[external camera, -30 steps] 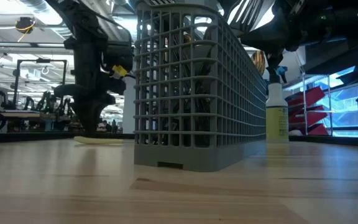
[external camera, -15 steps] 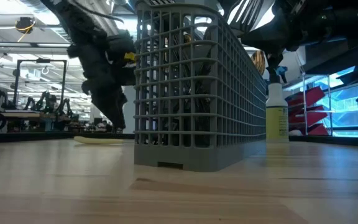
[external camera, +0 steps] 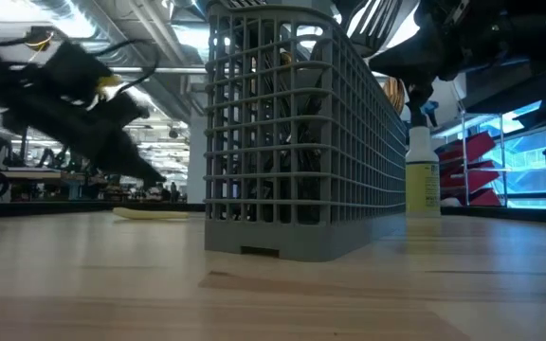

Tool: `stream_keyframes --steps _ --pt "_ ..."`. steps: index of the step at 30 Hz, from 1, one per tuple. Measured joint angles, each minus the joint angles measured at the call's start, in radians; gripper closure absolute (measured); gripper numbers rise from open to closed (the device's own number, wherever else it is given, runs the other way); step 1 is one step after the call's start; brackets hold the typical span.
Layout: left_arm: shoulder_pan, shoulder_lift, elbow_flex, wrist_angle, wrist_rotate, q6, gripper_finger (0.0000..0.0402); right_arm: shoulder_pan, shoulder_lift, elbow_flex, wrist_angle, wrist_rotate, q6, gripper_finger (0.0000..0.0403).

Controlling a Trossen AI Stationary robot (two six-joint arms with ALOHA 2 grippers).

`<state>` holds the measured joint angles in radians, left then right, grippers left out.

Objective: Sort silverware
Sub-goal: Put the table knife into the silverware tray

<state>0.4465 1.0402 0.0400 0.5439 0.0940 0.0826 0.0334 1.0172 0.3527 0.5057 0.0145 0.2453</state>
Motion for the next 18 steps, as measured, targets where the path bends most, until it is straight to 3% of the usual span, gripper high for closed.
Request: stream_keyframes --steps 6,12,18 --pt "0.003 0.002 -0.031 0.025 -0.081 0.032 0.0236 -0.001 0.0 0.0 0.028 0.0 -0.015 0.0403" --pt "0.002 0.008 -0.031 -0.117 -0.14 0.046 0.0236 -0.001 0.0 0.0 0.013 -0.005 -0.015 0.0403" --pt "0.002 0.011 -0.031 -0.123 -0.116 0.047 0.0236 0.0 0.0 0.0 0.02 -0.007 -0.015 0.0403"
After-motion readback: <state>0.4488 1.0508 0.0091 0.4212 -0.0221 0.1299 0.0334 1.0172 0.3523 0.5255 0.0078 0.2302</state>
